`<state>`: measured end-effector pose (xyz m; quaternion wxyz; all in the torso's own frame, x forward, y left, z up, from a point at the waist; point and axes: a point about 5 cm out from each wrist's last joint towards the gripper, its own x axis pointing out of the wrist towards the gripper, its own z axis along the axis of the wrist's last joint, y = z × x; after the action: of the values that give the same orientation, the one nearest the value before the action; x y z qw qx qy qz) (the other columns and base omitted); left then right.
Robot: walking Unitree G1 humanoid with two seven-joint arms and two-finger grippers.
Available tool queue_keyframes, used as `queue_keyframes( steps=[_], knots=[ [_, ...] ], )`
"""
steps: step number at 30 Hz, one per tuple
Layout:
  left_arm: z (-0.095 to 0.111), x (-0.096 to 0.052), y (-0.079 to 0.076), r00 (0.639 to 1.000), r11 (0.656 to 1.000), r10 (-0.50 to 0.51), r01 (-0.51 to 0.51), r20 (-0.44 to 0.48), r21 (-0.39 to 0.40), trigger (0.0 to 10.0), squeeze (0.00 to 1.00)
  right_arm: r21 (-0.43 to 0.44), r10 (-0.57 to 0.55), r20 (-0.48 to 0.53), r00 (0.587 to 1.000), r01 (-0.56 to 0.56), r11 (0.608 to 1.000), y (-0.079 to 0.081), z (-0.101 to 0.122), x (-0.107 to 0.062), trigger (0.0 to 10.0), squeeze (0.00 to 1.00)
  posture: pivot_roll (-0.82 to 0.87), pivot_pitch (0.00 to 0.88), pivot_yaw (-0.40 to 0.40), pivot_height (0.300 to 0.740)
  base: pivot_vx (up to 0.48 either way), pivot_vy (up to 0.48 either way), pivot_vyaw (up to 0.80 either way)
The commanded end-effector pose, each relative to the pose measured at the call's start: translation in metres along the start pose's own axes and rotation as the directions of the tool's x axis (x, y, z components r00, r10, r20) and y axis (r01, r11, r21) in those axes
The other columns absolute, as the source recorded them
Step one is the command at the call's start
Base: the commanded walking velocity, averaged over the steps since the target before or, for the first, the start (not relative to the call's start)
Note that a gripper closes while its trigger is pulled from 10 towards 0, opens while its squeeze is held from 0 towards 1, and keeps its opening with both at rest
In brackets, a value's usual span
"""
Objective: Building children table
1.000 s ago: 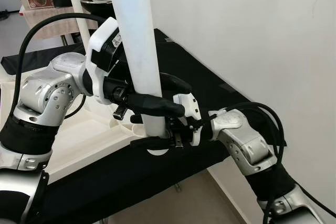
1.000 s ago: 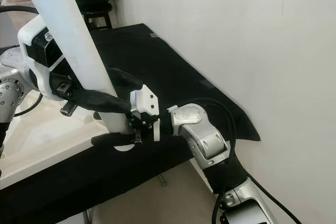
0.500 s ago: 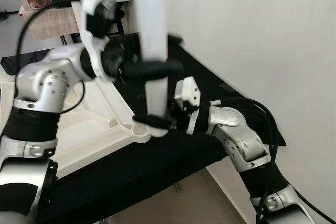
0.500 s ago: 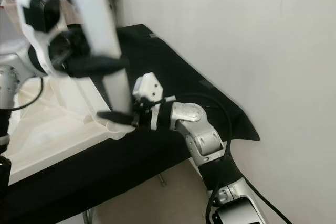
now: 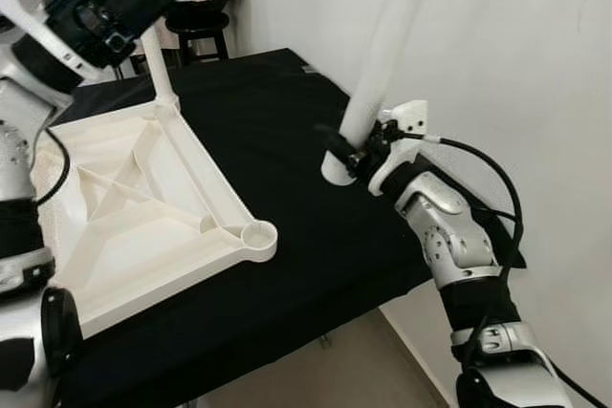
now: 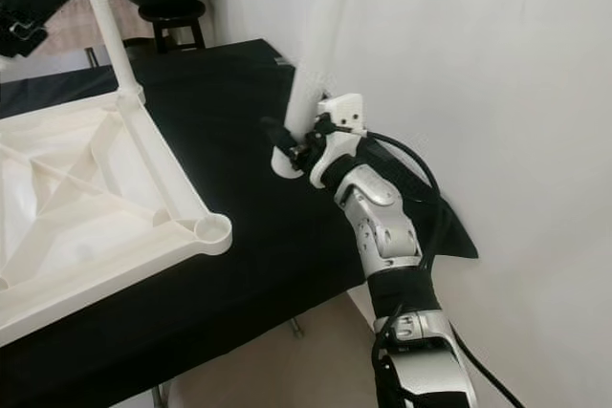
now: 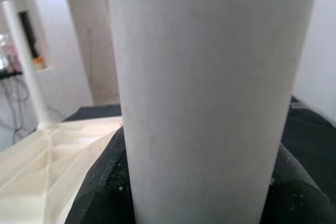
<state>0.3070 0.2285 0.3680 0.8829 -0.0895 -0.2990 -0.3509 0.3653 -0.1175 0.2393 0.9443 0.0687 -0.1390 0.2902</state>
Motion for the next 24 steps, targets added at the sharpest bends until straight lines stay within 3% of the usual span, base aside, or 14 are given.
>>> queue_keyframes(
  steps=[1, 2, 4, 8, 11, 16, 19, 21, 24],
  knots=[
    [-0.024, -0.006, 0.001, 0.990, 0.995, 0.097, -0.098, -0.099, -0.011, 10.0, 0.85, 0.013, -0.017, 0.035, 0.999, 0.017, 1.000, 0.001, 0.003, 0.002, 10.0, 0.00, 0.08, 0.096, -0.046, 0.740, 0.000, 0.000, 0.00],
    [-0.045, -0.015, -0.005, 0.976, 0.990, 0.138, -0.140, -0.171, 0.004, 10.0, 0.00, 0.018, -0.031, 0.040, 0.999, 0.030, 0.999, 0.003, 0.002, 0.001, 10.0, 0.00, 0.08, 0.096, -0.050, 0.740, 0.000, 0.000, 0.00],
    [-0.075, -0.030, -0.018, 0.952, 0.985, 0.165, -0.175, -0.257, -0.015, 10.0, 0.00, 0.044, -0.053, 0.040, 0.998, 0.052, 0.998, 0.005, -0.002, -0.001, 10.0, 0.00, 0.08, 0.093, -0.052, 0.740, 0.000, 0.000, 0.00],
    [-0.099, -0.045, -0.032, 0.932, 0.972, 0.196, -0.226, -0.304, -0.064, 10.0, 0.00, 0.054, -0.073, 0.035, 0.997, 0.071, 0.996, 0.005, -0.005, -0.004, 10.0, 0.00, 0.08, 0.093, -0.057, 0.740, 0.000, 0.000, 0.00],
    [-0.122, -0.061, -0.052, 0.913, 0.947, 0.242, -0.295, -0.329, -0.124, 10.0, 0.00, 0.041, -0.068, 0.046, 0.997, 0.066, 0.997, 0.009, -0.007, -0.009, 10.0, 0.00, 0.08, 0.089, -0.064, 0.740, 0.000, 0.000, 0.00],
    [-0.129, -0.066, -0.060, 0.909, 0.925, 0.287, -0.345, -0.303, -0.158, 10.0, 0.00, 0.040, -0.043, 0.063, 0.997, 0.040, 0.998, 0.012, -0.007, -0.011, 10.0, 0.00, 0.08, 0.087, -0.071, 0.740, 0.000, 0.000, 0.00],
    [-0.140, -0.071, -0.069, 0.887, 0.913, 0.322, -0.383, -0.331, -0.140, 10.0, 0.00, 0.022, 0.000, 0.048, 0.999, -0.001, 1.000, 0.018, -0.012, -0.010, 10.0, 0.00, 0.09, 0.082, -0.074, 0.740, 0.000, 0.000, 0.00],
    [-0.151, -0.079, -0.066, 0.859, 0.890, 0.367, -0.436, -0.355, -0.135, 10.0, 0.00, 0.015, 0.010, 0.046, 0.999, -0.010, 1.000, 0.021, -0.013, -0.009, 10.0, 0.00, 0.08, 0.080, -0.070, 0.740, 0.000, 0.000, 0.00],
    [-0.155, -0.088, -0.068, 0.825, 0.871, 0.431, -0.486, -0.366, -0.070, 10.0, 0.00, 0.008, 0.011, 0.040, 0.999, -0.011, 1.000, 0.024, -0.014, -0.008, 10.0, 0.00, 0.07, 0.085, -0.064, 0.740, 0.000, 0.000, 0.00]
  ],
)
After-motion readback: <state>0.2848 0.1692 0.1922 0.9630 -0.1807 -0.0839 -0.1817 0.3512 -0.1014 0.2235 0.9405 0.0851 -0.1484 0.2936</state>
